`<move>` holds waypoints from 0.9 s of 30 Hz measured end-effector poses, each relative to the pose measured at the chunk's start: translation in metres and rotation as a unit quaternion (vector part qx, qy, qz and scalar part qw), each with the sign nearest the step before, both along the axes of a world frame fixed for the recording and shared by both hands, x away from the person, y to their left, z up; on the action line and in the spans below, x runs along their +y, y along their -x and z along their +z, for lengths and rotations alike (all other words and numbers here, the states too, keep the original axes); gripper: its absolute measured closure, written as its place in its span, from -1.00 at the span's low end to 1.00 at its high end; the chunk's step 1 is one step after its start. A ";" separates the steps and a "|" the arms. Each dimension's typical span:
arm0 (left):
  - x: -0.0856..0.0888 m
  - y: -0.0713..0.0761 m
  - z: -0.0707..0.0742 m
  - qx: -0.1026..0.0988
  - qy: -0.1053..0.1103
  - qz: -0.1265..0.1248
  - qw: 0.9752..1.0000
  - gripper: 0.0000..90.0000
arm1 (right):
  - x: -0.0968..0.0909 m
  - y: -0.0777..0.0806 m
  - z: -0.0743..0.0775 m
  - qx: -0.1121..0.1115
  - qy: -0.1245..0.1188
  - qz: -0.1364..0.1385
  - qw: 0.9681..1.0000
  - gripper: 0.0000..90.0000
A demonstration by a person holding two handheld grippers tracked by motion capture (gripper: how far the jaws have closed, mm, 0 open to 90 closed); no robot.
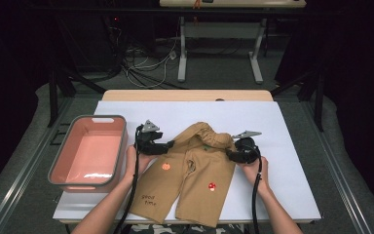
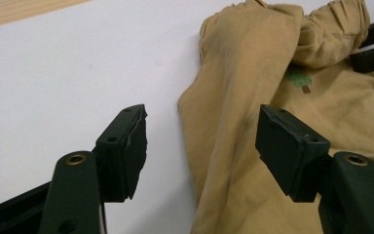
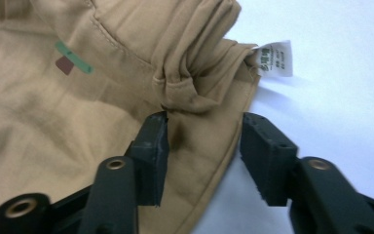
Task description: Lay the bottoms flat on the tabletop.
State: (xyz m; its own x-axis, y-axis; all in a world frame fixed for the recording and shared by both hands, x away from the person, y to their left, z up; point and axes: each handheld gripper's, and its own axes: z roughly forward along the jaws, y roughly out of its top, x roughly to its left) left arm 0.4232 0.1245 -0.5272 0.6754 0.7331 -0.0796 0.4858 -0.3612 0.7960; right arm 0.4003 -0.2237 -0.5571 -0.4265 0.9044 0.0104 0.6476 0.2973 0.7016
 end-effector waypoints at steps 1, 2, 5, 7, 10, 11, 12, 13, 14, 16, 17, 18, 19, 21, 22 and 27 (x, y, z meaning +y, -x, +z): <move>-0.002 -0.002 0.000 0.002 0.002 -0.001 1.000 -0.18 | 0.000 0.000 0.000 0.001 0.001 -0.001 1.000 0.25; -0.004 -0.005 0.000 0.007 0.005 -0.002 1.000 -0.16 | 0.001 0.000 0.000 -0.001 0.000 0.000 1.000 0.30; -0.015 -0.013 0.000 0.027 -0.018 -0.014 0.999 -0.07 | 0.002 0.000 0.000 -0.002 -0.001 0.004 1.000 0.44; -0.021 -0.018 -0.001 0.035 -0.021 -0.022 0.999 -0.01 | 0.003 0.000 -0.001 -0.003 -0.003 0.007 1.000 0.53; -0.027 -0.023 -0.002 0.041 -0.021 -0.033 0.998 0.18 | 0.002 -0.001 -0.001 -0.009 -0.001 0.009 1.000 0.66; -0.029 -0.025 -0.004 0.039 -0.019 -0.038 0.998 0.31 | 0.002 -0.001 -0.001 -0.009 -0.001 0.009 1.000 0.70; -0.031 -0.025 -0.005 0.040 -0.019 -0.037 0.998 0.48 | 0.002 -0.001 -0.001 -0.011 -0.003 0.010 1.000 0.74; -0.033 -0.025 -0.006 0.038 -0.025 -0.039 0.998 0.60 | 0.002 -0.001 -0.001 -0.011 -0.003 0.010 1.000 0.77; -0.033 -0.025 -0.008 0.034 -0.024 -0.039 0.998 0.75 | 0.002 -0.001 -0.001 -0.014 -0.001 0.009 1.000 0.81; -0.032 -0.025 -0.009 0.026 -0.024 -0.033 0.999 0.92 | 0.003 0.000 -0.001 -0.016 0.002 0.010 1.000 0.86; -0.030 -0.024 -0.009 0.023 -0.022 -0.028 0.999 0.93 | 0.004 0.000 -0.001 -0.018 0.005 0.010 1.000 0.88; -0.028 -0.023 -0.009 0.020 -0.020 -0.026 0.999 0.94 | 0.005 0.001 0.000 -0.019 0.004 0.009 1.000 0.89; -0.025 -0.022 -0.009 0.016 -0.016 -0.020 1.000 0.94 | 0.005 0.001 0.000 -0.020 0.004 0.010 1.000 0.90; -0.019 -0.020 -0.009 0.013 -0.010 -0.016 1.000 0.94 | 0.005 0.001 0.001 -0.026 0.005 0.012 1.000 0.91; -0.015 -0.018 -0.009 0.014 -0.007 -0.012 1.000 0.94 | 0.006 0.002 0.002 -0.027 0.002 0.014 1.000 0.91; -0.001 -0.008 -0.012 0.018 0.003 0.003 1.000 0.93 | 0.012 0.006 0.013 -0.032 -0.002 0.028 0.999 0.92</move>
